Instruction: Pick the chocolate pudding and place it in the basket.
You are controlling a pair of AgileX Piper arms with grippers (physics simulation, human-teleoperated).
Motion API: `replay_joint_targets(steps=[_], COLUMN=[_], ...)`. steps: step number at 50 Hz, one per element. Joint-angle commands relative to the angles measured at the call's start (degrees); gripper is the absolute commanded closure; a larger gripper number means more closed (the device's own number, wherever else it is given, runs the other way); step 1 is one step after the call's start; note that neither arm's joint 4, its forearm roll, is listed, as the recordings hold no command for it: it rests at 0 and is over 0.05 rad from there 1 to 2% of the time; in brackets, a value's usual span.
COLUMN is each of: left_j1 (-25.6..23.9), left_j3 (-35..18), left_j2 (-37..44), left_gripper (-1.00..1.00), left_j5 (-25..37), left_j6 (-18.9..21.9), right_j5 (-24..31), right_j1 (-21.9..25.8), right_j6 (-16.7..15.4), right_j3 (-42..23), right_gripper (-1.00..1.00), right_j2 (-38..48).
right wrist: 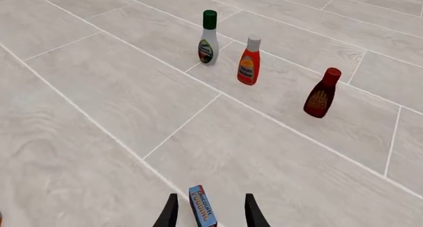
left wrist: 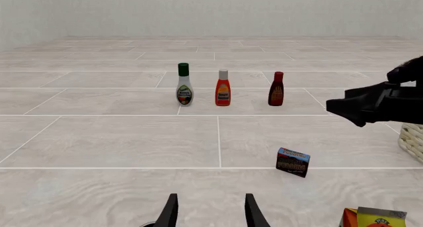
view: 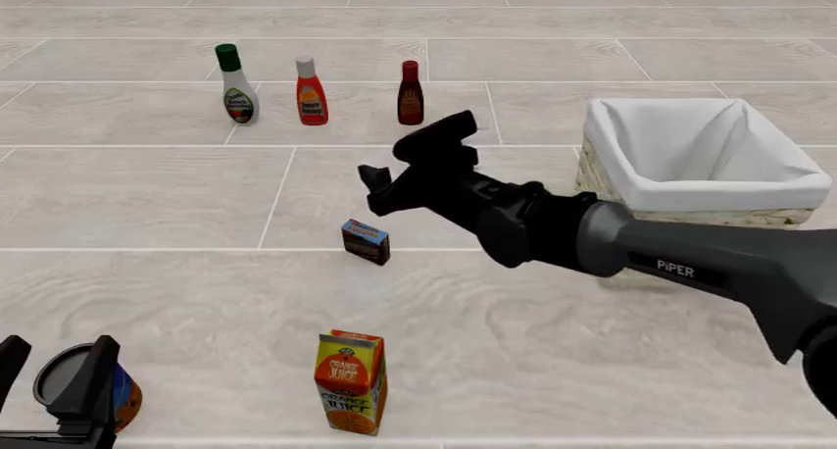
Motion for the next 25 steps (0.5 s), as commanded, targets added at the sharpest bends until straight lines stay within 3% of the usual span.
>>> replay_joint_targets(steps=[1, 5, 6, 25], left_j1=[0.0, 0.0, 0.0, 0.0], left_j3=[0.0, 0.0, 0.0, 0.0], left_j2=[0.0, 0.0, 0.0, 0.0], left_gripper=[-1.0, -1.0, -1.0, -1.0], left_j5=[0.0, 0.0, 0.0, 0.0], left_j6=[0.0, 0.0, 0.0, 0.0], right_j5=[2.87, 3.53, 4.85, 11.04], right_j1=[0.09, 0.2, 0.48, 0.86], right_j6=[-1.87, -1.85, -0.47, -2.15], right_j3=[-3.46, -4.03, -4.94, -10.11], right_gripper=[-1.0, -1.0, -1.0, -1.0], right_j2=[2.55, 2.87, 3.31, 6.19])
